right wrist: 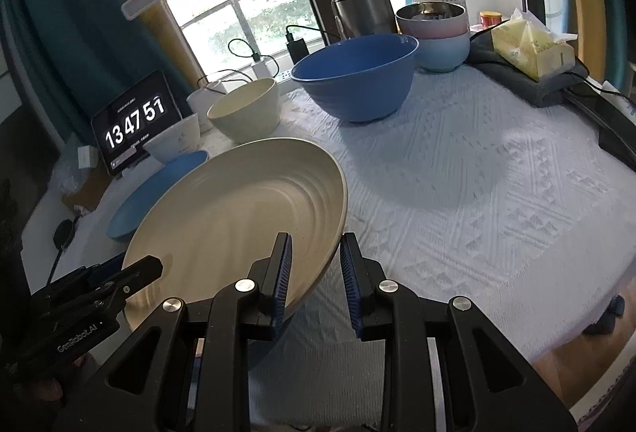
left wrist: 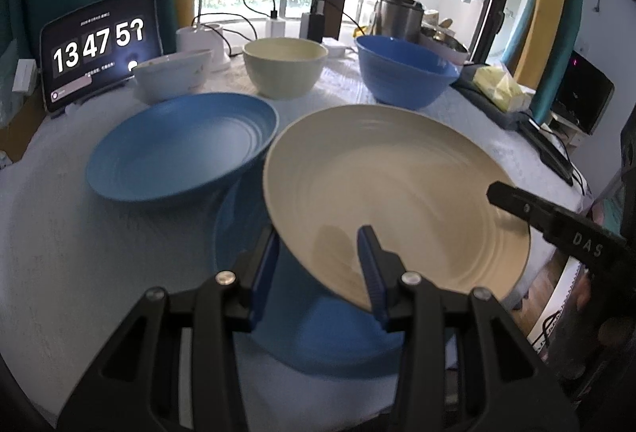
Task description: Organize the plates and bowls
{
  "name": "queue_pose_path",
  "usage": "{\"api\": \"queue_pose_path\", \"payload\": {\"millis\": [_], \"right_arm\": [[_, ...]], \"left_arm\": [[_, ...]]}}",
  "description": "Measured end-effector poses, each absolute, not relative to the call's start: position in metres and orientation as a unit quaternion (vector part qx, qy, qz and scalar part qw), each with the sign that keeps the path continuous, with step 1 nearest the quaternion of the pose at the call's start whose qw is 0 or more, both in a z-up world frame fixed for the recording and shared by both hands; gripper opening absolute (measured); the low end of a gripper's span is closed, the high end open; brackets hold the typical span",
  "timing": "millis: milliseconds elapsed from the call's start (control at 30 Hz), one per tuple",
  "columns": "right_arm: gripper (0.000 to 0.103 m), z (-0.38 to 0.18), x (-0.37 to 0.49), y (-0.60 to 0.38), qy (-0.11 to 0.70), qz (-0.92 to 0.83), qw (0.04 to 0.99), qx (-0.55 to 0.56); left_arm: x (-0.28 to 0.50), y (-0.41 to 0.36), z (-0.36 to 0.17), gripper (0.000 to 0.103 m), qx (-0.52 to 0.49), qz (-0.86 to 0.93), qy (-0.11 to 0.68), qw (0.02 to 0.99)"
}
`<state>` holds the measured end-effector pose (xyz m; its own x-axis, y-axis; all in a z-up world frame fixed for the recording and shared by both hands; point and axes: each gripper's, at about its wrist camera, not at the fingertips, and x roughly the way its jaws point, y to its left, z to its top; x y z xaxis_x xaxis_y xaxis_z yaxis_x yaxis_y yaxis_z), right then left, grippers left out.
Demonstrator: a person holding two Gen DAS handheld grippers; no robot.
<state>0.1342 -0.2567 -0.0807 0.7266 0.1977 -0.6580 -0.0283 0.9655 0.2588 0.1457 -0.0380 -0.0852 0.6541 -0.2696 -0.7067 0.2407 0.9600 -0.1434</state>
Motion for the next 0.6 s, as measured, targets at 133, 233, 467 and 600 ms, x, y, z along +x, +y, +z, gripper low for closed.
{"api": "queue_pose_path", "payload": {"millis": [133,233,467,600], "right_arm": [[0.028,-0.082,0.129,-0.255,0.369,0.063,0.921,0.112],[0.028,-0.085,0.127,-0.252,0.375,0.065,0.919,0.107],[0.028,-0.087,0.128,-0.244,0.384,0.077,0.915,0.101],[0.028,-0.091,0.131,-0.239,0.394,0.081,0.911,0.096]], "left_arm": [[0.14,-0.036,-0.088,0.042,-0.018,-0.141,0.397,0.907],[0.138,-0.034,-0.091,0.042,-0.019,-0.139,0.404,0.904],[0.134,-0.026,-0.096,0.043,-0.013,-0.128,0.416,0.9],[0.132,-0.021,-0.098,0.043,-0.015,-0.126,0.422,0.898]]}}
